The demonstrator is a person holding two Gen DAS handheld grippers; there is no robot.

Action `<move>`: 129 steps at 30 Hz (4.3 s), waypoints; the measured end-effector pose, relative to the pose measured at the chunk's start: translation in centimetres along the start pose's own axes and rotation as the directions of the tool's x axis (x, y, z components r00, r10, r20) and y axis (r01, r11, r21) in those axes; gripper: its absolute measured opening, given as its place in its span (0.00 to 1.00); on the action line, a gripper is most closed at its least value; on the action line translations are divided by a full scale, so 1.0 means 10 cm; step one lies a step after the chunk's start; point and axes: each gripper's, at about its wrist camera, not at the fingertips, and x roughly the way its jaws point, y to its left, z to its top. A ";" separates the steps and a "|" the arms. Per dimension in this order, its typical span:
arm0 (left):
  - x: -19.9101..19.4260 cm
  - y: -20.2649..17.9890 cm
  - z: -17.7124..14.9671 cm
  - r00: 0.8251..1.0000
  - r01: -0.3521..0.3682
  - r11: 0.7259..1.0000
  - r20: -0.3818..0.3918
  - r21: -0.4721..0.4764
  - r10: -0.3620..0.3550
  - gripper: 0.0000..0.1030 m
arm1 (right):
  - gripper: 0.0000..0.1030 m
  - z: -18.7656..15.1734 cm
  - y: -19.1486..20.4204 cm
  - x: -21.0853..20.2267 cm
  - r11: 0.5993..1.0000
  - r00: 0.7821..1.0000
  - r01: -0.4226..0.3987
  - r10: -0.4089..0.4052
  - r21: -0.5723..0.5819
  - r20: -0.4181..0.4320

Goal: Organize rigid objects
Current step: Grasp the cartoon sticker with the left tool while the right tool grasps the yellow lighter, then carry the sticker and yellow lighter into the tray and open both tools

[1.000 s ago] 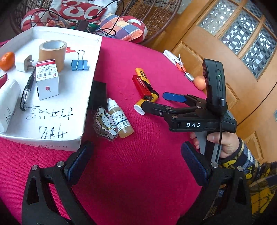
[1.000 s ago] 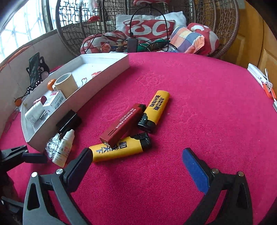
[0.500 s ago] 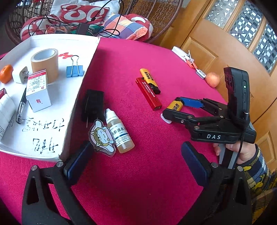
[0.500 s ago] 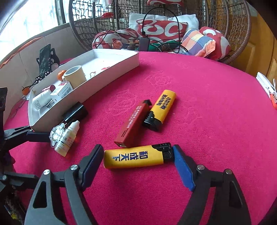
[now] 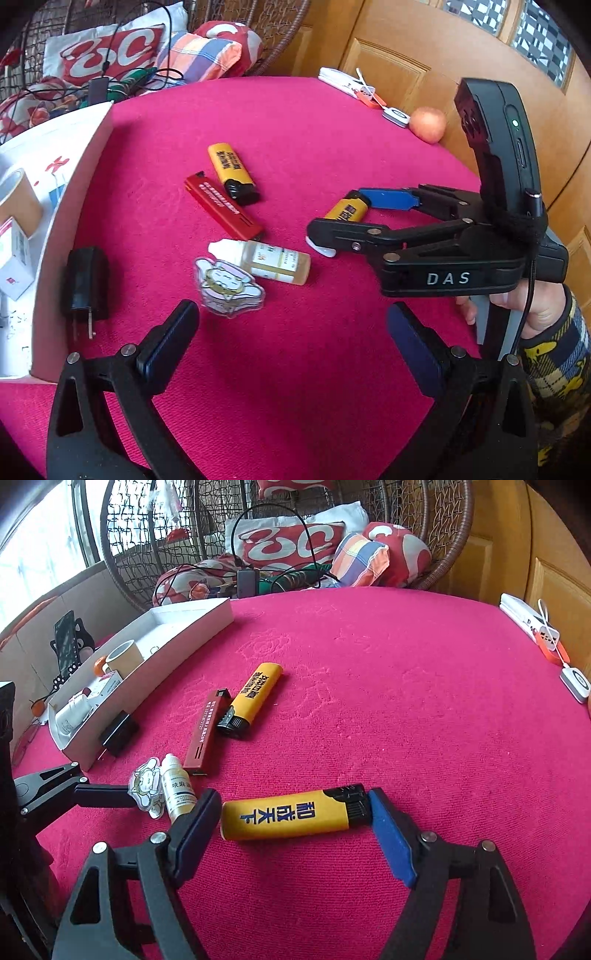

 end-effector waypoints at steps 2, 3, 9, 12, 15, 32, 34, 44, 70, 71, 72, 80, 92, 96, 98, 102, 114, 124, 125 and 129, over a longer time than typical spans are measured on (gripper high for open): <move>-0.08 0.12 0.04 0.999 -0.038 0.999 0.025 -0.038 0.039 0.99 | 0.78 -0.01 -0.03 -0.01 1.000 1.000 -0.009 0.009 0.006 0.001; -0.11 0.16 0.06 0.998 -0.045 0.998 0.033 -0.049 0.047 0.99 | 0.78 -0.01 -0.03 -0.01 1.000 1.000 -0.010 0.010 0.007 0.001; 0.07 0.14 0.15 0.997 -0.060 0.994 -0.038 0.086 0.063 0.97 | 0.78 -0.01 -0.04 -0.02 1.000 1.000 -0.025 0.025 0.019 0.005; 0.21 0.08 0.17 0.996 -0.058 0.984 -0.060 0.169 0.069 0.92 | 0.79 -0.01 -0.08 -0.03 0.998 0.999 -0.053 0.052 0.042 0.013; 0.27 0.06 0.16 0.992 -0.104 0.967 -0.052 0.231 0.119 0.65 | 0.79 -0.01 -0.10 -0.03 0.997 0.998 -0.064 0.063 0.051 0.017; -0.34 0.17 0.06 0.989 -0.116 0.989 0.100 0.089 0.107 0.42 | 0.22 -0.03 -0.03 -0.24 0.998 0.993 0.028 -0.034 0.049 0.113; -0.43 0.22 0.07 0.986 -0.117 0.991 0.124 0.064 0.108 0.42 | 0.22 -0.01 -0.04 -0.28 0.998 0.992 0.027 -0.034 0.062 0.121; -0.66 0.38 0.04 0.982 -0.068 0.998 0.177 -0.016 0.070 0.42 | 0.81 -0.01 0.11 -0.28 0.996 0.997 0.028 -0.022 -0.081 0.077; -1.09 0.58 -0.01 0.944 -0.104 0.991 0.303 -0.088 0.126 0.42 | 0.78 0.33 0.61 -0.61 0.974 0.980 0.012 0.033 -0.228 0.196; -1.12 0.61 -0.02 0.941 -0.108 0.989 0.310 -0.097 0.133 0.42 | 0.78 0.36 0.65 -0.62 0.972 0.978 0.011 0.038 -0.234 0.204; -1.15 0.65 -0.03 0.938 -0.111 0.988 0.317 -0.106 0.140 0.42 | 0.78 0.39 0.70 -0.63 0.971 0.977 0.010 0.042 -0.240 0.211; -1.43 0.99 -0.20 0.907 -0.124 0.968 0.370 -0.217 0.199 0.42 | 0.78 0.66 1.00 -0.57 0.975 0.967 -0.048 0.100 -0.218 0.235; -2.03 2.09 -0.04 0.812 -0.249 0.862 0.389 -0.442 0.435 0.42 | 0.78 1.19 1.40 -0.22 0.969 0.966 -0.136 0.176 -0.204 0.191; -1.89 2.32 -0.03 0.812 -0.249 0.819 0.350 -0.517 0.467 0.42 | 0.78 1.35 1.54 0.01 0.965 0.961 -0.211 0.234 -0.159 0.145; -1.77 2.42 -0.05 0.818 -0.244 0.801 0.327 -0.547 0.472 0.42 | 0.78 1.38 1.66 0.16 0.962 0.961 -0.229 0.248 -0.151 0.121; -1.56 2.50 -0.10 0.830 -0.283 0.765 0.253 -0.578 0.498 0.42 | 0.78 1.52 1.90 0.49 0.962 0.963 -0.242 0.254 -0.130 0.094; -1.39 2.42 -0.24 0.821 -0.352 0.756 0.206 -0.553 0.533 0.42 | 0.78 1.61 2.15 1.14 0.975 0.973 -0.220 0.223 -0.042 0.054; -1.43 2.37 -0.26 0.796 -0.385 0.721 0.188 -0.577 0.575 0.83 | 1.00 1.51 1.95 0.99 0.952 0.953 -0.297 0.290 0.069 0.091; -1.44 2.35 -0.26 0.793 -0.387 0.718 0.189 -0.579 0.580 0.84 | 1.00 1.49 1.93 0.93 0.951 0.950 -0.301 0.292 0.076 0.109; -1.51 2.25 -0.28 0.771 -0.400 0.710 0.207 -0.580 0.603 1.00 | 1.00 1.41 1.86 0.64 0.946 0.940 -0.313 0.297 0.081 0.167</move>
